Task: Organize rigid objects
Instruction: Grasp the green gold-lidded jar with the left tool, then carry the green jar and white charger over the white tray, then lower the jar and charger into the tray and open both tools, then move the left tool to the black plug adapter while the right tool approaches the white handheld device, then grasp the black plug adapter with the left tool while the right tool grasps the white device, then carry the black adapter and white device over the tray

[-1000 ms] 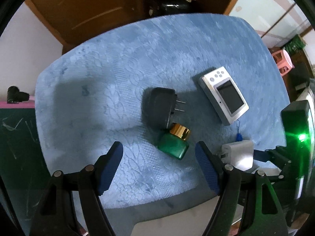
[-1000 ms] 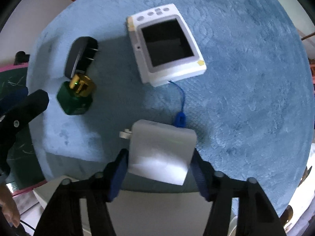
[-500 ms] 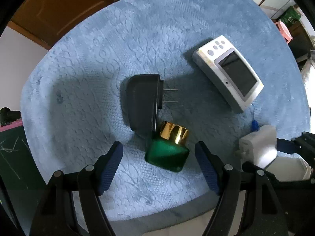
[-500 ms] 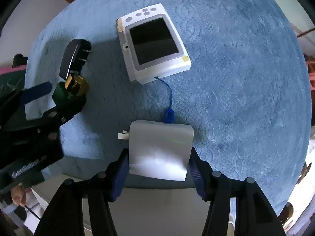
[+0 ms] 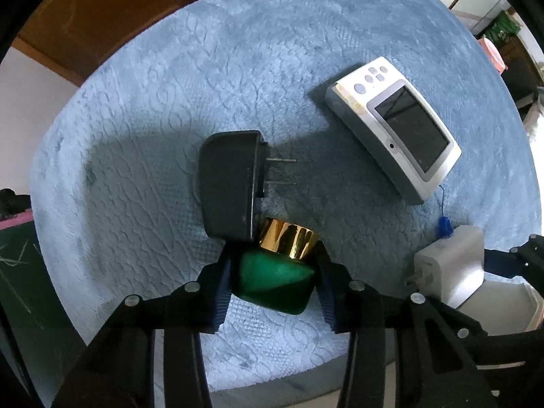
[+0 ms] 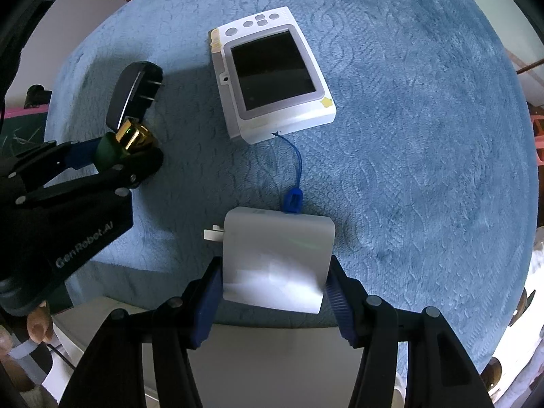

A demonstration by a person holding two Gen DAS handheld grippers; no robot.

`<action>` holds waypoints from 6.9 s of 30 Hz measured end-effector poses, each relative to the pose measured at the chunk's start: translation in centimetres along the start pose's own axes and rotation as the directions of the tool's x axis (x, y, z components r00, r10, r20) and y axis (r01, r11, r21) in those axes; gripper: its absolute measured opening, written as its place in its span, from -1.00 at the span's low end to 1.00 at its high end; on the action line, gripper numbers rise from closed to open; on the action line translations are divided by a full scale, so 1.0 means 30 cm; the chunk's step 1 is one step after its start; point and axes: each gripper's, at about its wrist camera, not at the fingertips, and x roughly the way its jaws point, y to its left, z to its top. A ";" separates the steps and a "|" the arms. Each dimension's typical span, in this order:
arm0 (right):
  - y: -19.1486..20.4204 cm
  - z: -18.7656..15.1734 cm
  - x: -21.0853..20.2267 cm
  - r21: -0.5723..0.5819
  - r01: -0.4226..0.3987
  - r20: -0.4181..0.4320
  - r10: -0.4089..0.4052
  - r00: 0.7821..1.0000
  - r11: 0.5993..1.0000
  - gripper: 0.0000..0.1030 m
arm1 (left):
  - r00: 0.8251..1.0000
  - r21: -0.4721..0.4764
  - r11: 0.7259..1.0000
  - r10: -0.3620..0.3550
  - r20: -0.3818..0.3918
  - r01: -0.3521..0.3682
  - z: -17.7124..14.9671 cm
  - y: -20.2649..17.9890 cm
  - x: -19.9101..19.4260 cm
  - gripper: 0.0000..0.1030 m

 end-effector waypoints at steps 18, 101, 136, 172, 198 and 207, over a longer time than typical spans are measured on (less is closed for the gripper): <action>-0.063 -0.071 -0.159 0.034 -0.094 0.098 0.090 0.991 0.995 0.12 | 0.949 -0.090 0.994 0.086 0.303 -0.061 -0.215 0.006 -0.461 -0.10; 0.064 -0.679 -0.547 -0.225 0.035 0.406 0.061 0.912 0.974 0.24 | 0.933 -0.240 0.967 0.002 0.360 0.091 -0.808 0.024 -0.643 0.48; -0.034 0.130 -0.590 -0.308 0.037 0.377 0.086 0.922 0.951 0.43 | 0.957 -0.556 0.801 -0.070 0.282 0.222 -0.019 0.221 -0.561 0.72; -0.054 0.244 -0.093 -0.309 0.049 0.219 0.020 0.976 0.950 0.14 | 0.991 -0.950 0.289 -0.094 0.097 0.120 -0.018 0.271 0.004 0.69; -0.164 0.213 -0.137 -0.250 0.019 0.249 0.046 0.967 0.968 0.14 | 0.996 -0.882 0.464 -0.011 0.086 0.081 -0.152 0.319 -0.170 0.31; -0.159 0.114 -0.335 -0.235 -0.019 0.325 0.097 0.941 0.972 0.14 | 0.984 -0.751 0.648 0.016 0.178 0.126 -0.235 0.270 -0.436 0.32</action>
